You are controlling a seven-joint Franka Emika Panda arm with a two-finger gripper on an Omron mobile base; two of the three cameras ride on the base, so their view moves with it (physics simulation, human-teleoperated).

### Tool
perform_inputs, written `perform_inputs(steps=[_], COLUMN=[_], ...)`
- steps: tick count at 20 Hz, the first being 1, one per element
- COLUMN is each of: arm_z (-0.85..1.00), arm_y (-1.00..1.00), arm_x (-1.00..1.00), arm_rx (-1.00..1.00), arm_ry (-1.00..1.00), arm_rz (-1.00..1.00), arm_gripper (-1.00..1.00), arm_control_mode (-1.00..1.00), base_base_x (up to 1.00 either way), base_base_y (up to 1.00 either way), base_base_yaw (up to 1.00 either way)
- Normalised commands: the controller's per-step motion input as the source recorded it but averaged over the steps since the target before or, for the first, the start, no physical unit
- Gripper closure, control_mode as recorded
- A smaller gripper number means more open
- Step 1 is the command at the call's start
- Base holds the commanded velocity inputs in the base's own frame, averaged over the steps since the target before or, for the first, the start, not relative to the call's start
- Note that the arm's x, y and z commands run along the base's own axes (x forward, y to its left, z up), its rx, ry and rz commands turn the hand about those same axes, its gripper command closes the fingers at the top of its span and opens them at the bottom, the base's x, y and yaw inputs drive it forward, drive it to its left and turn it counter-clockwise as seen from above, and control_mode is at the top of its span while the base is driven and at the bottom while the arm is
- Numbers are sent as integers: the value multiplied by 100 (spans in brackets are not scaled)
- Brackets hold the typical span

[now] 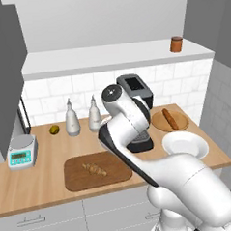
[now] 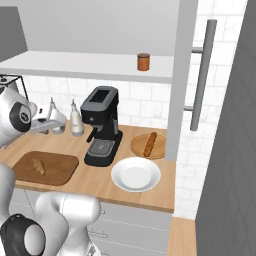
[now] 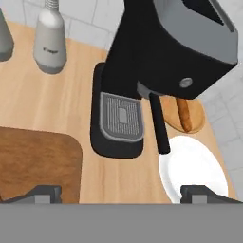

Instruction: From the different types of pastries on the counter, select a croissant and place it on the cutting board. Then retrieve a jar of jam from the cabinet and place it alongside the croissant on the cutting board.

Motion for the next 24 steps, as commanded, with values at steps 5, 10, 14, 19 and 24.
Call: perform_inputs(steps=[5, 10, 14, 19, 24], arm_z=[41, 46, 49, 48, 52], arm_y=[-25, -24, -25, -23, -22], arm_x=[0, 0, 0, 0, 0], arm_rx=[2, 2, 1, 1, 0], arm_ry=[-27, -32, -33, -30, -31], arm_rz=[-14, -11, -9, -8, -9], arm_gripper=[-100, -100, -100, -100, -100], arm_control_mode=[-100, -100, -100, -100, -100], base_base_x=[0, 0, 0, 0, 0], base_base_y=[0, 0, 0, 0, 0], base_base_yaw=[0, 0, 0, 0, 0])
